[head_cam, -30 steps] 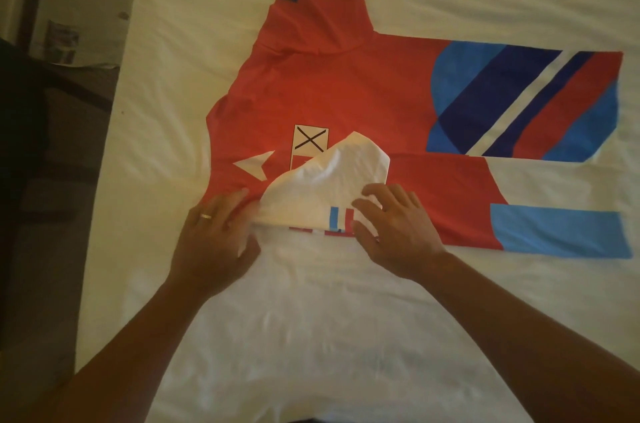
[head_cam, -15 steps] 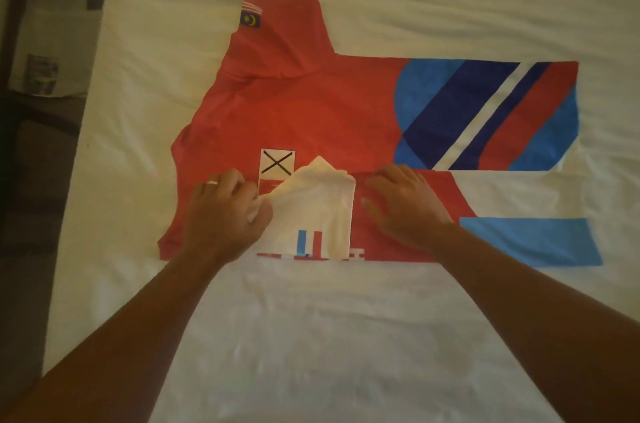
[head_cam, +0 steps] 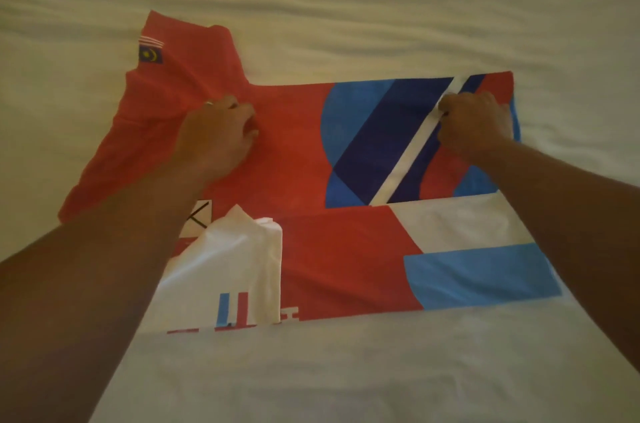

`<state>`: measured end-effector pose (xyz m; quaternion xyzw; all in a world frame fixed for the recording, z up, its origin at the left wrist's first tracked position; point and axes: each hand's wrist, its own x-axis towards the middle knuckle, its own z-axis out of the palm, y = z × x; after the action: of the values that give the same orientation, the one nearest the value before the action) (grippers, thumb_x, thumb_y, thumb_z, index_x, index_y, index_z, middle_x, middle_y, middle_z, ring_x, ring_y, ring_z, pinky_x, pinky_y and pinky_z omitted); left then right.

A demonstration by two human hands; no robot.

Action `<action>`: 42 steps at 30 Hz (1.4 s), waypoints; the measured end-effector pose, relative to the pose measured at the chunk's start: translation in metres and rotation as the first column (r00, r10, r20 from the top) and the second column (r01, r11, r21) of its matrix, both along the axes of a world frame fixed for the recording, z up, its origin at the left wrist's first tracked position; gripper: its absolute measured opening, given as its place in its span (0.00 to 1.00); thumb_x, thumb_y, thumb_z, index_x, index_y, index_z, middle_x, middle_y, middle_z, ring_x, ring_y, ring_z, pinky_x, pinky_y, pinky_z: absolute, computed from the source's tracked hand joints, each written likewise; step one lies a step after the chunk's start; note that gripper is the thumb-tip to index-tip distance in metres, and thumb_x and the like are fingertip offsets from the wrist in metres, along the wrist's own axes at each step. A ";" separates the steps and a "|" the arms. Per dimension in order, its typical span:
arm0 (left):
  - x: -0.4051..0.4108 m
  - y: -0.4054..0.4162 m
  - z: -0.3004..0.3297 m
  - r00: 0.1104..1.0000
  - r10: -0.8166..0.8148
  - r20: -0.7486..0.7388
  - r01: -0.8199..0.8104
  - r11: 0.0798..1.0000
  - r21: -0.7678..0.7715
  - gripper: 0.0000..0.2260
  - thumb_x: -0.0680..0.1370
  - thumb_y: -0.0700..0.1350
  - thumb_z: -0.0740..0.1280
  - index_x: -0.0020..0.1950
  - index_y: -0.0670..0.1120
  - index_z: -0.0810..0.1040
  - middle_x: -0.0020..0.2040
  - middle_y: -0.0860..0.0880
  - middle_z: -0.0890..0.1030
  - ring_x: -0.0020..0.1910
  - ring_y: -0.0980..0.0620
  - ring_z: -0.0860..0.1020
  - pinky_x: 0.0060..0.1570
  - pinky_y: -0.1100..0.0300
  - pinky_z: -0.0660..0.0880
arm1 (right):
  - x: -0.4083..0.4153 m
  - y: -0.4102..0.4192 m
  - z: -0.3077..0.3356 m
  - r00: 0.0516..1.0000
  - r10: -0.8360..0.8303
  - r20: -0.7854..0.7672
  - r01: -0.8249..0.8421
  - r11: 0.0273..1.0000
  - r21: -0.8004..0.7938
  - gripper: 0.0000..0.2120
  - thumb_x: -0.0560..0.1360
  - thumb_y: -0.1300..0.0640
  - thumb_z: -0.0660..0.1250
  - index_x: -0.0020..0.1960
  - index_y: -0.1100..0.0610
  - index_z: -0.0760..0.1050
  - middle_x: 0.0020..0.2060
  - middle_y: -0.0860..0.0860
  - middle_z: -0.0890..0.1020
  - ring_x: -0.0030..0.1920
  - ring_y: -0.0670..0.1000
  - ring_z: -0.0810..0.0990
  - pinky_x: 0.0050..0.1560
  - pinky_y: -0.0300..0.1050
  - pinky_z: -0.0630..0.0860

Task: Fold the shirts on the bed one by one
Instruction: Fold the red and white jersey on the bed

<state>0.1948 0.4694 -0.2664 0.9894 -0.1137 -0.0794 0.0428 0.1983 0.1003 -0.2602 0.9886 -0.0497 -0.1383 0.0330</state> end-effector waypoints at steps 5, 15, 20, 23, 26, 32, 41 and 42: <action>0.030 -0.012 -0.012 0.994 -0.102 0.035 0.091 0.971 0.221 0.29 0.75 0.49 0.74 0.75 0.49 0.69 0.75 0.43 0.67 0.73 0.36 0.62 0.66 0.38 0.63 | 0.022 -0.017 -0.014 0.992 0.126 0.005 -0.126 0.989 -0.081 0.26 0.74 0.58 0.72 0.70 0.56 0.70 0.65 0.60 0.73 0.67 0.64 0.69 0.63 0.62 0.68; 0.041 -0.026 -0.013 0.996 -0.075 0.048 0.054 0.933 0.355 0.34 0.69 0.54 0.79 0.71 0.48 0.70 0.64 0.39 0.74 0.65 0.35 0.68 0.63 0.41 0.63 | 0.045 -0.039 -0.023 0.973 0.223 0.054 -0.211 0.964 -0.160 0.28 0.73 0.47 0.71 0.69 0.53 0.69 0.61 0.58 0.74 0.65 0.63 0.67 0.63 0.60 0.63; 0.018 -0.029 0.004 0.991 -0.011 0.133 -0.029 0.955 0.295 0.27 0.70 0.51 0.78 0.64 0.43 0.74 0.59 0.36 0.73 0.61 0.34 0.69 0.59 0.40 0.63 | 0.025 -0.044 -0.013 0.967 0.199 0.156 -0.172 0.970 -0.172 0.12 0.74 0.54 0.69 0.55 0.58 0.78 0.52 0.59 0.78 0.60 0.62 0.70 0.60 0.57 0.62; -0.016 -0.027 0.011 0.984 -0.015 0.178 -0.033 0.964 0.264 0.19 0.74 0.52 0.70 0.61 0.44 0.76 0.52 0.39 0.75 0.56 0.36 0.71 0.54 0.42 0.64 | -0.011 -0.042 -0.007 0.969 0.145 0.199 -0.125 0.986 -0.110 0.06 0.72 0.62 0.69 0.48 0.60 0.81 0.46 0.60 0.79 0.56 0.64 0.73 0.55 0.56 0.61; -0.057 -0.026 0.017 0.981 -0.086 0.174 0.035 0.961 0.274 0.15 0.74 0.50 0.62 0.55 0.44 0.77 0.47 0.41 0.76 0.50 0.38 0.73 0.49 0.44 0.64 | -0.054 -0.043 -0.003 0.974 0.149 0.170 -0.121 0.979 -0.163 0.08 0.64 0.65 0.75 0.42 0.58 0.79 0.40 0.58 0.79 0.49 0.63 0.76 0.48 0.55 0.60; -0.120 -0.020 0.022 0.962 -0.225 0.154 0.179 0.948 0.262 0.12 0.77 0.48 0.59 0.47 0.44 0.78 0.41 0.44 0.78 0.43 0.40 0.75 0.43 0.48 0.62 | -0.126 -0.053 0.000 0.989 0.086 0.118 -0.069 0.988 -0.140 0.13 0.57 0.69 0.75 0.38 0.59 0.77 0.38 0.59 0.76 0.42 0.62 0.77 0.42 0.56 0.69; -0.157 -0.011 0.014 0.943 -0.206 0.263 0.146 0.962 0.229 0.12 0.80 0.47 0.62 0.47 0.43 0.81 0.43 0.43 0.80 0.42 0.40 0.76 0.45 0.47 0.64 | -0.144 -0.078 -0.003 0.977 0.056 0.204 -0.028 0.991 -0.134 0.10 0.60 0.74 0.70 0.37 0.63 0.74 0.38 0.60 0.74 0.39 0.62 0.73 0.37 0.53 0.65; -0.161 -0.010 0.012 0.943 -0.213 0.256 0.150 0.958 0.243 0.12 0.80 0.47 0.61 0.47 0.43 0.81 0.43 0.43 0.80 0.42 0.40 0.76 0.45 0.46 0.65 | -0.146 -0.081 -0.004 0.981 0.059 0.184 -0.032 0.989 -0.143 0.10 0.60 0.73 0.71 0.37 0.63 0.74 0.39 0.60 0.74 0.40 0.62 0.73 0.37 0.53 0.65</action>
<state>0.0337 0.4593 -0.2541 0.9744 -0.2003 0.0455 -0.0911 0.0525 0.0197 -0.2641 0.9934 -0.0395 -0.0397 0.1003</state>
